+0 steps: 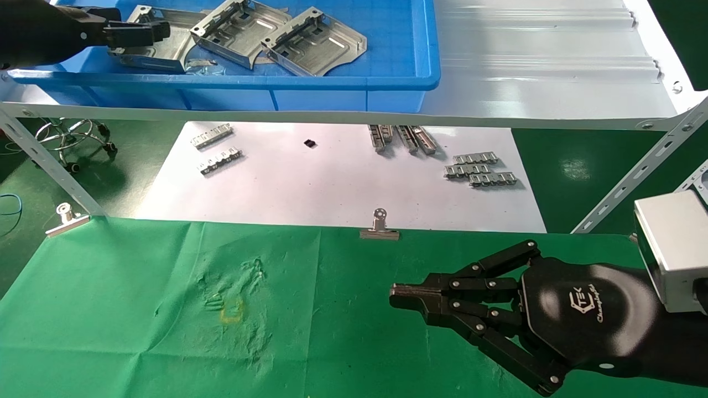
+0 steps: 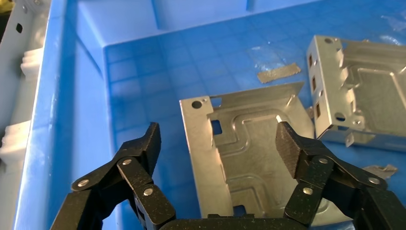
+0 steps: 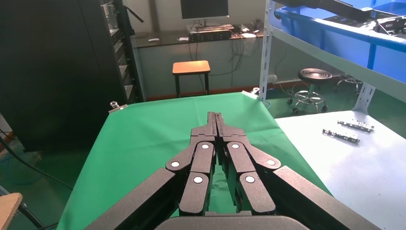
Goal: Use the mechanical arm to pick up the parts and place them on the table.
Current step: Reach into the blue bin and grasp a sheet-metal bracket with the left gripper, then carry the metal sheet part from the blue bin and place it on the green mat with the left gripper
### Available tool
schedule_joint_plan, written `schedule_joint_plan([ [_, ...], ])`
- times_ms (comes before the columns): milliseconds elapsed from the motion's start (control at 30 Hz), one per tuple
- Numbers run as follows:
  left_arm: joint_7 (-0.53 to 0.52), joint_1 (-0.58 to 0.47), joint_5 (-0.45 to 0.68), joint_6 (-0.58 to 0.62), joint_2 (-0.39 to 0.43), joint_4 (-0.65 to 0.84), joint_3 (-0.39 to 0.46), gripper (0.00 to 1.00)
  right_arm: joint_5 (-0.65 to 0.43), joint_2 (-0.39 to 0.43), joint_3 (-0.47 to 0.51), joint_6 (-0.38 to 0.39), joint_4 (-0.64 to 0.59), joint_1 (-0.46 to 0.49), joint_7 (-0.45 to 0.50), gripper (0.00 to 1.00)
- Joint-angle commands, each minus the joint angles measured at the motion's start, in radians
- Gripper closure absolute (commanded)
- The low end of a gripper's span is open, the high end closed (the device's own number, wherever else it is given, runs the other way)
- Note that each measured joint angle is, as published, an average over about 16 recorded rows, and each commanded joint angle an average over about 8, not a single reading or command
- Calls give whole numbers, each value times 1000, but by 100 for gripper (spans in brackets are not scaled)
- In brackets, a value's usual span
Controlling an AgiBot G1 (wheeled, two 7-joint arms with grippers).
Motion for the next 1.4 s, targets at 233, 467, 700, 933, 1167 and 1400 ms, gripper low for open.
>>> schedule_joint_plan([
  [233, 17, -8, 16, -14, 10, 29, 10, 100, 0, 0, 0, 0, 0, 0, 0, 100],
  [467, 34, -13, 17, -28, 14, 42, 9, 100, 0, 0, 0, 0, 0, 0, 0, 100],
  [700, 50, -16, 9, -38, 17, 51, 3, 100, 0, 0, 0, 0, 0, 0, 0, 100],
  [933, 69, -19, -3, -52, 16, 55, -6, 100, 0, 0, -1, 0, 0, 0, 0, 100],
  [1167, 95, -22, -17, -75, 11, 51, -17, 100, 0, 0, -1, 0, 0, 0, 0, 100],
  [1400, 119, -25, -55, -57, -5, 31, -43, 100, 1, 0, -1, 0, 0, 0, 0, 100],
])
